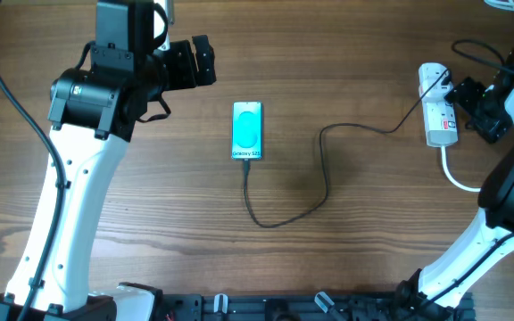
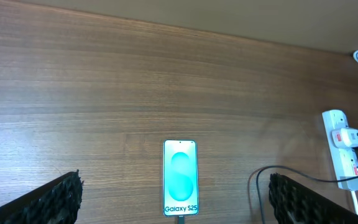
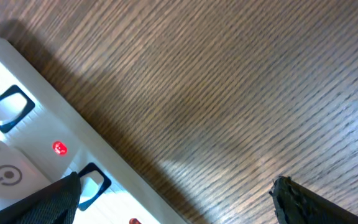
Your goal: Plug charger to phone and switch on socket
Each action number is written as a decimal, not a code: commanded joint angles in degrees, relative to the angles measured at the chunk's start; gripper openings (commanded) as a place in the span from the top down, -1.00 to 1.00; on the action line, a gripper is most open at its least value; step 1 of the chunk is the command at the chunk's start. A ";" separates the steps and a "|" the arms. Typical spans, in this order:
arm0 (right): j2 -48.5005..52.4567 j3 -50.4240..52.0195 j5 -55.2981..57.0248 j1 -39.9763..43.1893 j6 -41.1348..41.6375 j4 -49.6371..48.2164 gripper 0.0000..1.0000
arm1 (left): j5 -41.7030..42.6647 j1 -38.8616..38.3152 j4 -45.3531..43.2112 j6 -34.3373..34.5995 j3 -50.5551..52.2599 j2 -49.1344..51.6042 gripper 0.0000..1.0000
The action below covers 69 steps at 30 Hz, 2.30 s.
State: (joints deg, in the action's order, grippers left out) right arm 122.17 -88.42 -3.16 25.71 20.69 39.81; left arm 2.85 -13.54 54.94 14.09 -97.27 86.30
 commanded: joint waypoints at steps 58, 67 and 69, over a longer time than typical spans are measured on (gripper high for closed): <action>-87.89 31.56 3.52 -29.62 22.18 28.11 -1.00 | -0.37 0.20 0.00 0.09 0.50 0.15 -1.00; -87.03 31.56 3.52 -29.62 22.18 28.65 -1.00 | -0.37 0.20 0.00 0.09 0.50 0.15 -1.00; -87.03 31.56 3.52 -29.62 22.18 28.65 -1.00 | -0.37 0.20 0.00 0.09 0.50 0.15 -1.00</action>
State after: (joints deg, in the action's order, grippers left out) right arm 34.81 -57.23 -0.78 -3.62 42.02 68.58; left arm 2.83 -13.54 55.07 14.06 -97.23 86.30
